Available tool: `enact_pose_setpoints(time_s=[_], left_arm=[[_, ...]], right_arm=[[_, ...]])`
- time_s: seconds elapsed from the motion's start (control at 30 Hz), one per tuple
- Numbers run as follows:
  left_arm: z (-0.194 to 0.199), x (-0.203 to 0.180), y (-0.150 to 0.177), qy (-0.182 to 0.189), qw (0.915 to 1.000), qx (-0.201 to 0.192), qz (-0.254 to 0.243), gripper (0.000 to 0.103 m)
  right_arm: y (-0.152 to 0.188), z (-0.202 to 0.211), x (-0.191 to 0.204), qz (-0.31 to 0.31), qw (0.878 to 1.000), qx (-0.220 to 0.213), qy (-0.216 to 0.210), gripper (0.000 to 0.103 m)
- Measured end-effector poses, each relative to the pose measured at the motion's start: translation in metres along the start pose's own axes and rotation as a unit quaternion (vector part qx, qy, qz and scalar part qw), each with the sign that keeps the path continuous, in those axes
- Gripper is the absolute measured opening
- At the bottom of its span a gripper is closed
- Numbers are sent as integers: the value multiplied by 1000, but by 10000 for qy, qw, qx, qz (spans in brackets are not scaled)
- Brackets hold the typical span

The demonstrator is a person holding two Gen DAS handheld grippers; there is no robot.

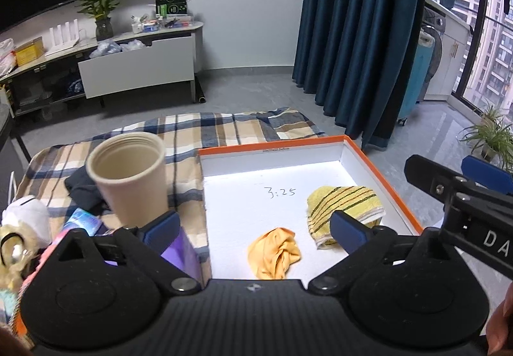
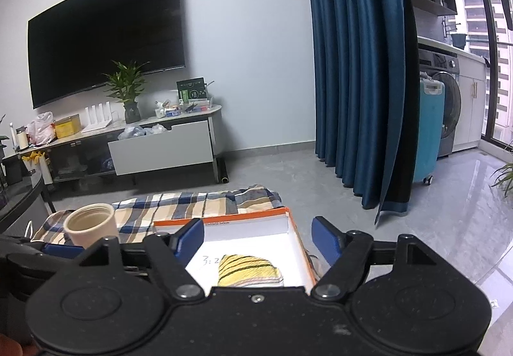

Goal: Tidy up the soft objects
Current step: 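Open both tools to drop towel and yellow cloth into the box, then move both open tools back over the pile of soft items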

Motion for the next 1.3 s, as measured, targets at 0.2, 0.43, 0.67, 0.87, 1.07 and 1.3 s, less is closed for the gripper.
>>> enact_pose_setpoints(time_s=[0.2, 0.43, 0.67, 0.87, 1.07, 1.3], left_arm=[[15, 9, 5, -51, 9999, 59, 108, 103], [29, 20, 11, -169, 9998, 53, 121, 103], [43, 34, 15, -313, 9994, -27, 111, 103], [51, 50, 19, -449, 9989, -25, 131, 103], [58, 66, 25, -567, 9982, -18, 195, 103], [69, 88, 30, -743, 9968, -6, 297, 103]], right_arm=[[-3, 14, 9, 19, 9998, 117, 180, 89], [1, 30, 23, -53, 9995, 304, 86, 89], [1, 40, 38, -249, 9985, 460, -139, 89], [2, 44, 58, -258, 9977, 506, -362, 89], [5, 46, 77, -193, 9969, 556, -523, 89], [7, 45, 100, -116, 9953, 638, -726, 89]])
Point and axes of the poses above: each gripper's, at about its wrist camera, not at the fingertips, and z roughly against the way its jaws point, x to its left, y to its underside, the point moved 4 cm from there along -z, roughly the way its jaws point, and after that the axes turned 13 degrees about -x, right-handed, at the moved point
